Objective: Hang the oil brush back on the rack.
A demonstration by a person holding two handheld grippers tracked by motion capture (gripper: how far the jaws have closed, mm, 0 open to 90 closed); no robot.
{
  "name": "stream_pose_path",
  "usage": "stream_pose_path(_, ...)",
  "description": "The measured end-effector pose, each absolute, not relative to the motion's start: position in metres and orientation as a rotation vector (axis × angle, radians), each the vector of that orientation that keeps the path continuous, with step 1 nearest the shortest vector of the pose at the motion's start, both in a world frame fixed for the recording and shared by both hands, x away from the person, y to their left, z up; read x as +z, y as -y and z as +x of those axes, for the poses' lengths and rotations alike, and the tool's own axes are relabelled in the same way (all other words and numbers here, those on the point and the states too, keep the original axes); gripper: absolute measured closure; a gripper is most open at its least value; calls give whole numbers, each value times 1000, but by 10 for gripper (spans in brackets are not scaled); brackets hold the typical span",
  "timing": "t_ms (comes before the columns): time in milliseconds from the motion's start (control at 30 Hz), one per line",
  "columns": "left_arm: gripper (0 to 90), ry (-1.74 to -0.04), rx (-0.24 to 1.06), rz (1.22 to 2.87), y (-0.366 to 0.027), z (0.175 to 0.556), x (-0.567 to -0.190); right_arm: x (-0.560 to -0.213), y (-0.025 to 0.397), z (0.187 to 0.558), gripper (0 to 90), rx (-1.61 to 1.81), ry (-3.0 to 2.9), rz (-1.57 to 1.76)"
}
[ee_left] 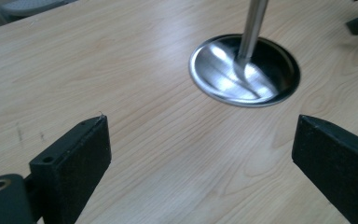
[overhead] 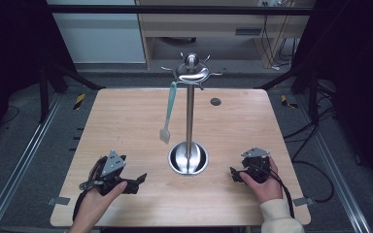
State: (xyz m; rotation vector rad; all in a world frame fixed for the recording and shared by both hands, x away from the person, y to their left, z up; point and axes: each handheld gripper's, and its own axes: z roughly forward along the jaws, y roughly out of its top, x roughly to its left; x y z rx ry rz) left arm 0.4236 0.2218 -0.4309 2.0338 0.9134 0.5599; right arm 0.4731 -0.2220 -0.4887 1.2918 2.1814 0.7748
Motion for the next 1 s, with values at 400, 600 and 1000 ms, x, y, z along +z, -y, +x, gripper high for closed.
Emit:
stream_pose_path(400, 48, -1034, 582, 2009, -252, 439, -453, -489, 222, 473, 81, 775, -2181, 1292)
stream_pose_path(600, 52, -1090, 586, 1990, -266, 445, -460, -489, 221, 473, 81, 774, -2181, 1301)
stream_pose_path(1000, 53, -1124, 669, 2053, -278, 449, -475, -489, 221, 473, 81, 775, -2183, 1298)
